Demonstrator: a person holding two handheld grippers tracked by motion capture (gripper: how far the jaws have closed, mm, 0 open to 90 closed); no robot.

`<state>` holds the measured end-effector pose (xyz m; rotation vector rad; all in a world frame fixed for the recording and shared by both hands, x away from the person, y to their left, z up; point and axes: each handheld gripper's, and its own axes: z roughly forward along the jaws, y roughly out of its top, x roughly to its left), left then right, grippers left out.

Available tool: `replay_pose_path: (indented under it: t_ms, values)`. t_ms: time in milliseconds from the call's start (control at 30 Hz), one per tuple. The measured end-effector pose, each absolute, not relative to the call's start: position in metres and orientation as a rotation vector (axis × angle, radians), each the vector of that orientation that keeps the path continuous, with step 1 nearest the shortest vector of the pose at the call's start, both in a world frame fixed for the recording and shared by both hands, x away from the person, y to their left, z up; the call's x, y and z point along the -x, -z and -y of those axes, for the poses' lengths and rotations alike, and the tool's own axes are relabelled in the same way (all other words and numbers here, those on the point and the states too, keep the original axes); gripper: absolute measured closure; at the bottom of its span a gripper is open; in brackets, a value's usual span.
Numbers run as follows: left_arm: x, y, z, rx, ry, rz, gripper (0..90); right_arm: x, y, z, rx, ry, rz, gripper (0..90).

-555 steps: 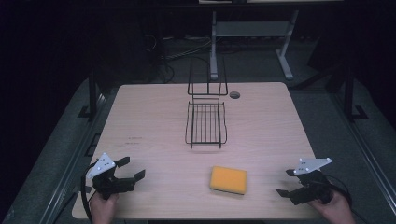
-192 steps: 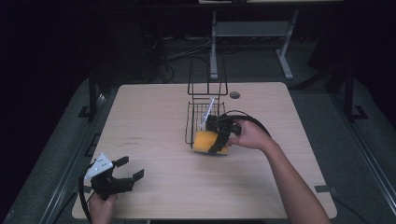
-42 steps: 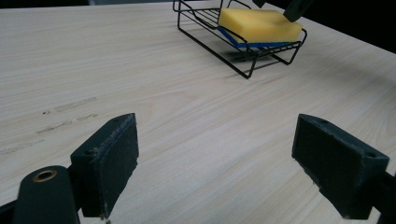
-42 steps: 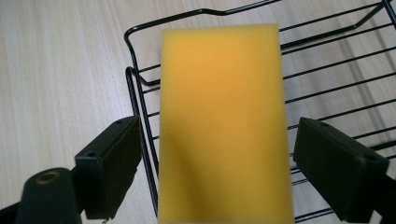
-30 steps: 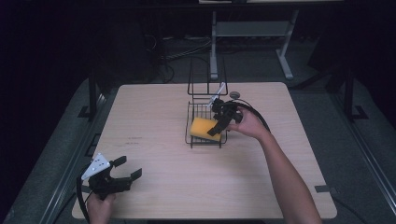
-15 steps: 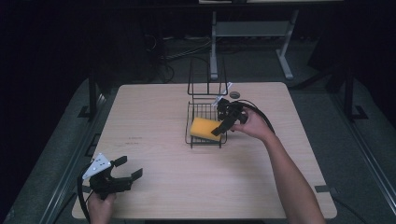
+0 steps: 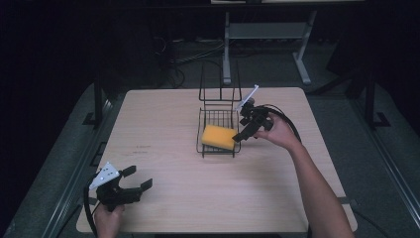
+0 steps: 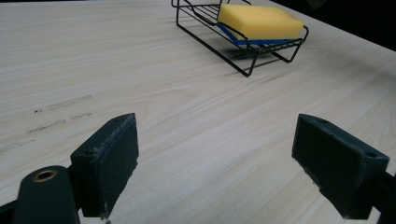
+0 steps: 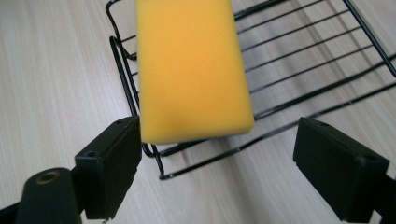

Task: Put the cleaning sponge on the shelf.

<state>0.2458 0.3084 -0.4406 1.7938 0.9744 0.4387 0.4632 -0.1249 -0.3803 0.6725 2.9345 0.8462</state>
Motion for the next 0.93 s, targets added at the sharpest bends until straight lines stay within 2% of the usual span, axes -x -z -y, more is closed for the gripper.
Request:
replay_pose_path:
  t_ms: [433, 933]
  values:
    - [-0.244, 0.439, -0.309, -1.789, -0.441, -0.965, 14.0, -0.452, 0.387, 0.145, -0.715, -0.783, -2.931, 15.1]
    - [-0.245, 0.440, -0.306, -1.809, -0.436, -0.962, 14.1, -0.424, 0.403, 0.176, -0.763, -0.722, -2.932, 15.2]
